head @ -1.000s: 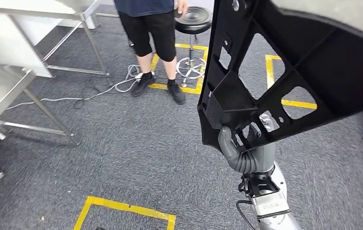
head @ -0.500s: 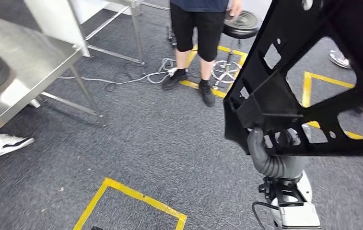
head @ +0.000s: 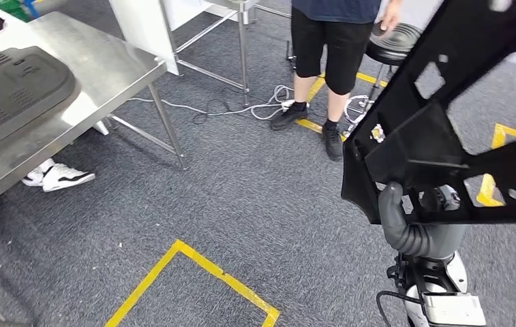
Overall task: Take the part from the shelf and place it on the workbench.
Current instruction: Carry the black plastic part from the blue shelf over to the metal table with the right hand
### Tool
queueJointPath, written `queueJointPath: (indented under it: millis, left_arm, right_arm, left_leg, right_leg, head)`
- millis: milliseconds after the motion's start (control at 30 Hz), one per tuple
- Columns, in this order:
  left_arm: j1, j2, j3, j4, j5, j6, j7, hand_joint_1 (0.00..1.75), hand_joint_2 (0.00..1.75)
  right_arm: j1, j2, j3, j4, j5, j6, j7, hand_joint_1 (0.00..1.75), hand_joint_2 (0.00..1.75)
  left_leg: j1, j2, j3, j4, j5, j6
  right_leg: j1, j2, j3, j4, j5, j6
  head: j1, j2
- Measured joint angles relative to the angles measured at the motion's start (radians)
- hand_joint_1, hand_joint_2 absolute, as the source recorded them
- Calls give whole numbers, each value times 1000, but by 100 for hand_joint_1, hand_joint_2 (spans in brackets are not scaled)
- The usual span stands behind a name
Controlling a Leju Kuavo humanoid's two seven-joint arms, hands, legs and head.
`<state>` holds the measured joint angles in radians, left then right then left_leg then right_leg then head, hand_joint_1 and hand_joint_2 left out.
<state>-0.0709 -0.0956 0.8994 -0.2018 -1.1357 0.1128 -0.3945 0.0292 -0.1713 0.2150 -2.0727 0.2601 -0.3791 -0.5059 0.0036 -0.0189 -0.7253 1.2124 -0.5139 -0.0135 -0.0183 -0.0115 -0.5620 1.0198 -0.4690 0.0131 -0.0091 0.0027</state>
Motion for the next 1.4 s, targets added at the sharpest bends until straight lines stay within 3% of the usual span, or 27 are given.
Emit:
queueJointPath:
  millis: [67,100,167,233,300,367,433,500,567,600,633,667,733,800,867,933,1000,1067,1100,1133,1167,1233,1300,1367,1400]
  left_arm:
    - [-1,-1,0,0,-4,0,0,0,175]
    - [0,-2,0,0,-6,1,1,0,175]
    - [0,-1,0,0,-6,2,3,0,175]
    - [-2,0,0,0,-8,3,3,0,175]
    - [-4,0,0,0,-10,3,4,0,175]
    - [-3,0,0,0,-12,3,6,0,175]
    - [-3,0,0,0,-14,2,8,0,175]
    - [-7,-2,0,0,-15,2,10,0,175]
    - [-9,-4,0,0,-16,1,11,0,175]
    - [-9,-4,0,0,-16,1,11,0,175]
    - [-8,-4,0,0,-16,0,11,0,175]
    - [-7,-5,0,0,-17,0,11,0,175]
    - [-7,-6,0,0,-17,-2,12,0,175]
    - [-8,-7,0,0,-18,-4,13,0,175]
    - [-6,-6,0,0,-18,-6,14,0,175]
    - [-5,-5,0,0,-18,-8,13,0,175]
    - [-7,-5,0,0,-17,-9,12,0,175]
    - [-9,-6,0,0,-17,-11,12,0,175]
    - [-9,-6,0,0,-17,-11,12,0,175]
    - [-8,-7,0,0,-17,-11,12,0,175]
    - [-7,-6,0,0,-17,-11,12,0,175]
    - [-8,-6,0,0,-17,-10,12,0,175]
    - [-10,-6,0,0,-17,-9,12,0,175]
    - [-11,-6,0,0,-17,-9,12,0,175]
    - [-11,-6,0,0,-17,-9,12,0,175]
  right_arm:
    - [14,0,-9,-2,-2,1,-5,175,175]
    - [20,0,-14,-3,-3,3,-9,175,175]
    - [27,1,-25,-6,-4,8,-16,175,175]
    - [30,1,-35,-12,-5,15,-19,175,175]
    - [29,1,-44,-16,-6,23,-19,175,175]
    - [26,1,-50,-18,-7,34,-15,175,175]
    - [22,1,-53,-19,-8,45,-10,175,175]
    - [19,0,-55,-19,-7,55,-6,175,175]
    - [18,0,-55,-16,-6,63,-1,175,175]
    - [16,0,-55,-15,-5,65,0,175,175]
    - [15,0,-55,-14,-4,66,2,175,175]
    - [11,0,-55,-13,-3,68,4,175,175]
    - [-4,0,-54,-11,1,75,9,175,175]
    - [-20,0,-52,-8,4,82,17,175,175]
    - [-32,0,-52,-3,5,85,23,175,175]
    - [-44,1,-51,1,7,88,28,175,175]
    - [-51,1,-50,5,8,90,32,175,175]
    - [-52,1,-49,8,9,90,32,175,175]
    - [-53,1,-49,10,9,90,33,175,175]
    - [-53,2,-49,12,8,89,33,175,175]
    - [-53,2,-48,13,6,89,33,175,175]
    - [-54,3,-48,15,3,89,34,175,175]
    - [-58,2,-47,16,1,88,35,175,175]
    - [-61,3,-47,18,0,88,36,175,175]
    - [-64,4,-46,18,0,88,36,175,175]
  left_leg:
    - [2,15,-43,101,-40,-2]
    - [2,17,-40,104,-33,-2]
    - [1,34,25,0,20,2]
    - [-6,72,94,-122,57,10]
    - [-14,79,109,-161,61,21]
    - [-12,52,106,-167,67,34]
    - [-5,26,107,-172,75,46]
    - [-1,0,103,-174,81,55]
    - [0,-31,98,-174,85,59]
    - [0,-47,97,-174,87,59]
    - [0,-64,96,-174,89,57]
    - [1,-80,96,-174,91,54]
    - [-1,-108,93,-173,95,46]
    - [-2,-129,85,-174,102,34]
    - [0,-143,77,-178,109,21]
    - [-3,-93,61,-150,90,11]
    - [-4,-16,12,-43,28,2]
    - [3,10,-47,83,-24,-5]
    - [6,14,-57,105,-25,-8]
    - [8,19,-46,88,-8,-10]
    - [9,31,-15,32,23,-11]
    - [7,79,60,-103,73,-7]
    - [0,100,90,-162,85,4]
    - [-3,71,85,-165,87,17]
    - [-2,56,84,-167,90,23]
  right_leg:
    - [4,-33,-1,0,-1,-2]
    - [4,-48,0,0,-2,-3]
    - [5,-75,3,0,-4,-3]
    - [11,-98,6,1,-8,3]
    - [18,-118,7,1,-11,11]
    - [18,-131,7,2,-13,20]
    - [15,-86,-9,42,-38,25]
    - [12,-17,-64,159,-91,21]
    - [11,5,-123,272,-129,21]
    - [9,7,-130,283,-126,27]
    - [7,10,-117,254,-108,35]
    - [4,21,-87,191,-80,44]
    - [-3,70,-22,55,-32,51]
    - [-3,95,5,-1,-16,42]
    - [-2,68,8,-3,-9,28]
    - [-7,40,10,-9,-3,14]
    - [-7,9,13,-11,-3,3]
    - [-4,-24,14,-10,-5,-2]
    - [-4,-40,15,-10,-7,-2]
    - [-4,-55,17,-10,-8,-2]
    - [-4,-69,20,-10,-11,0]
    - [1,-94,29,-8,-20,10]
    - [10,-116,35,-7,-26,20]
    - [15,-140,39,-11,-29,28]
    - [14,-134,38,-8,-34,32]
  head:
    - [0,0]
    - [0,0]
    - [-1,0]
    - [0,0]
    - [2,0]
    - [3,0]
    - [5,0]
    - [10,0]
    - [12,0]
    - [12,0]
    - [12,0]
    - [13,0]
    - [13,0]
    - [12,0]
    - [12,0]
    - [7,0]
    - [2,0]
    - [0,0]
    - [0,0]
    - [-1,0]
    - [-1,0]
    - [-1,0]
    - [1,0]
    - [4,0]
    - [4,0]
